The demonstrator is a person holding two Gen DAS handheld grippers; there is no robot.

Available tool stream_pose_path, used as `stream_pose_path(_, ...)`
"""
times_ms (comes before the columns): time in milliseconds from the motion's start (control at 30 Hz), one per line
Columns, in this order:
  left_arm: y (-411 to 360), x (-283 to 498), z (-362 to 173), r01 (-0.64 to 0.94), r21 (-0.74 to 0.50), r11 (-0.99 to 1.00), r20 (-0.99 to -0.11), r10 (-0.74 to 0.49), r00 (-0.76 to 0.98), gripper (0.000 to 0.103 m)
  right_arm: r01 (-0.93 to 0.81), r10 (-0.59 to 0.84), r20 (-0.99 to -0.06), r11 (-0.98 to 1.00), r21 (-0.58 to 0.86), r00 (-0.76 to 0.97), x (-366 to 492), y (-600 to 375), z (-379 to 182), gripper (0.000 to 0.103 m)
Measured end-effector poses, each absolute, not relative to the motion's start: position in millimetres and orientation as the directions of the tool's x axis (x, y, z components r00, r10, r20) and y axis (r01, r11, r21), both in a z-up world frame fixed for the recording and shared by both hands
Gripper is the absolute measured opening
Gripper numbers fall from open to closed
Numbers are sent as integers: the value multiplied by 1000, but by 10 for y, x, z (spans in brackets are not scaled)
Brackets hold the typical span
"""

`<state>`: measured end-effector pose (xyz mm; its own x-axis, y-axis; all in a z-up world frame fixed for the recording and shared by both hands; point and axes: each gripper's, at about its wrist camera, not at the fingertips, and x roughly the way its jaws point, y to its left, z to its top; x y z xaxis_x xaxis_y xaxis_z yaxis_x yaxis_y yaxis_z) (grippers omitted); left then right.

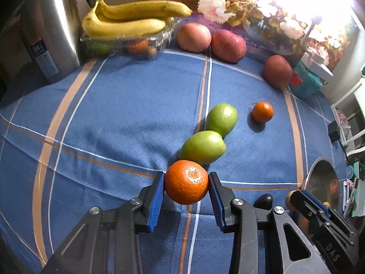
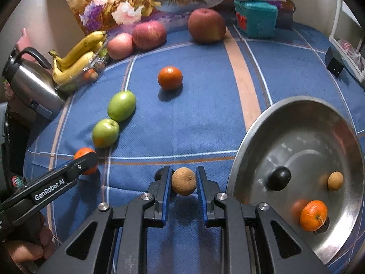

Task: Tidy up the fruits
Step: 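Carry the orange with the left tool while the right tool carries the kiwi over the bowl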

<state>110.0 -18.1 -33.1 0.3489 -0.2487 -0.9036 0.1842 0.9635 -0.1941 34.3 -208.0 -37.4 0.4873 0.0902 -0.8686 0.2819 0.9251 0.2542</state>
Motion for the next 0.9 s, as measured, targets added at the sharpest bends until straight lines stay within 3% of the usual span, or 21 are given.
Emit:
stream_pose_path(333,-186,1031,-72,203,-194,960,-876,-262,404,41,281,58,-825,925,256,562,194,-2132,-68,22)
stream_pose_path(900,-782,767,46,364,-132,922,-868,-284,406,41,426,-13,-849,869,252,529,44,-2562,-165,22)
